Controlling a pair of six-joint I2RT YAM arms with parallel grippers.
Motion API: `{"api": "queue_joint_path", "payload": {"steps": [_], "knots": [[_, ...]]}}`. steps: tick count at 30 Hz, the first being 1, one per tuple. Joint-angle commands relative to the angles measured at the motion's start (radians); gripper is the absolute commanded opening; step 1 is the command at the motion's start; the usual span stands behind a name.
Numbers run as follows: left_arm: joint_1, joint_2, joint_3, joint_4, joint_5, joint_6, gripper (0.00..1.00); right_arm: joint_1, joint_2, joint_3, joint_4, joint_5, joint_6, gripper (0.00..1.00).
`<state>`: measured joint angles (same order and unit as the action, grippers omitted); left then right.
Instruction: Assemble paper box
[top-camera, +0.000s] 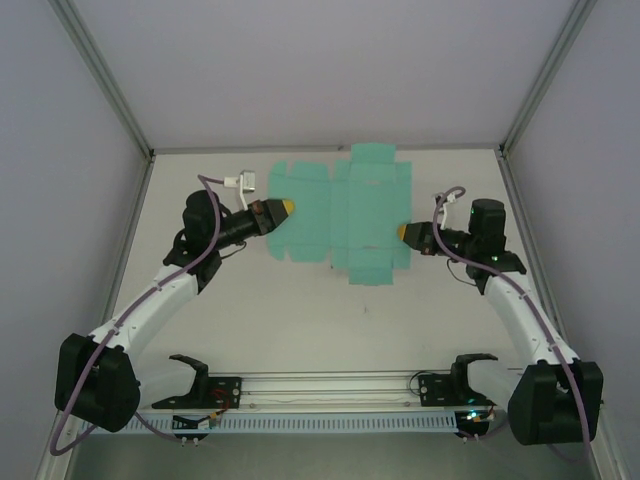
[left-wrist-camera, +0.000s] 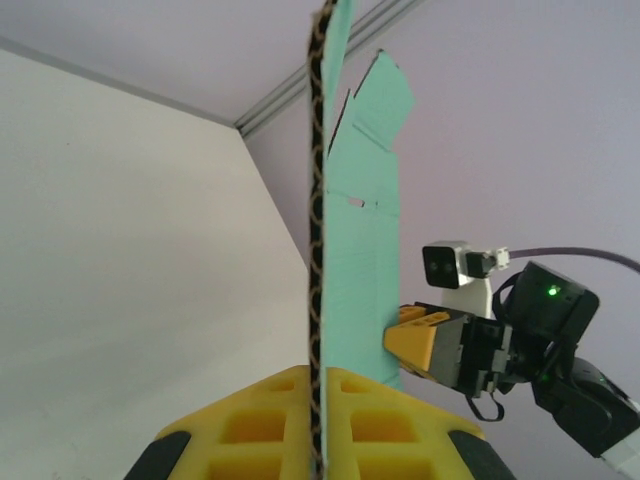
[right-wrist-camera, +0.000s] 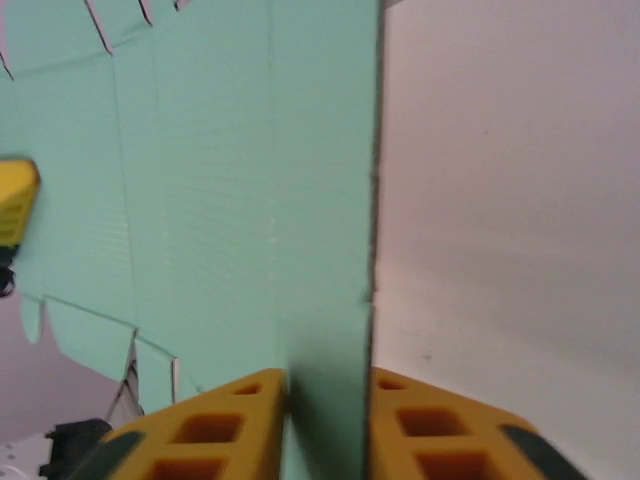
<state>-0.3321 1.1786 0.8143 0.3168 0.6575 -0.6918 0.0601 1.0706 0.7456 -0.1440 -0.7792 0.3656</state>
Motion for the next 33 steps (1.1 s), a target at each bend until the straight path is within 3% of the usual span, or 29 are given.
{"api": "queue_joint_path", "payload": {"steps": [1, 2, 3, 4, 6, 7, 12, 17, 27, 33], "knots": [[0.003, -0.031, -0.011, -0.038, -0.033, 0.034, 0.00, 0.000, -0.007, 0.021, -0.027, -0.023, -0.059, 0.06], [0.002, -0.033, -0.014, -0.055, -0.048, 0.041, 0.00, 0.000, -0.005, 0.030, -0.047, -0.004, -0.069, 0.00], [0.003, -0.036, -0.019, -0.069, -0.059, 0.049, 0.00, 0.000, 0.001, 0.038, -0.070, 0.016, -0.078, 0.00], [0.003, -0.040, -0.020, -0.095, -0.078, 0.064, 0.23, 0.004, 0.009, 0.050, -0.102, 0.024, -0.106, 0.00], [0.001, -0.045, -0.018, -0.201, -0.149, 0.113, 0.85, 0.010, 0.030, 0.061, -0.139, 0.040, -0.143, 0.00], [0.001, -0.050, -0.015, -0.276, -0.216, 0.139, 1.00, 0.016, 0.046, 0.067, -0.158, 0.049, -0.165, 0.00], [0.001, -0.067, -0.029, -0.524, -0.482, 0.221, 1.00, 0.083, 0.167, 0.115, -0.244, 0.166, -0.286, 0.00], [0.001, -0.067, -0.013, -0.634, -0.556, 0.254, 1.00, 0.177, 0.320, 0.203, -0.294, 0.392, -0.403, 0.00], [-0.037, 0.090, 0.045, -0.475, -0.312, 0.238, 1.00, 0.392, 0.544, 0.306, -0.102, 0.900, -0.670, 0.00], [-0.057, 0.201, 0.128, -0.415, -0.258, 0.208, 1.00, 0.474, 0.578, 0.236, 0.162, 1.025, -0.840, 0.00]]}}
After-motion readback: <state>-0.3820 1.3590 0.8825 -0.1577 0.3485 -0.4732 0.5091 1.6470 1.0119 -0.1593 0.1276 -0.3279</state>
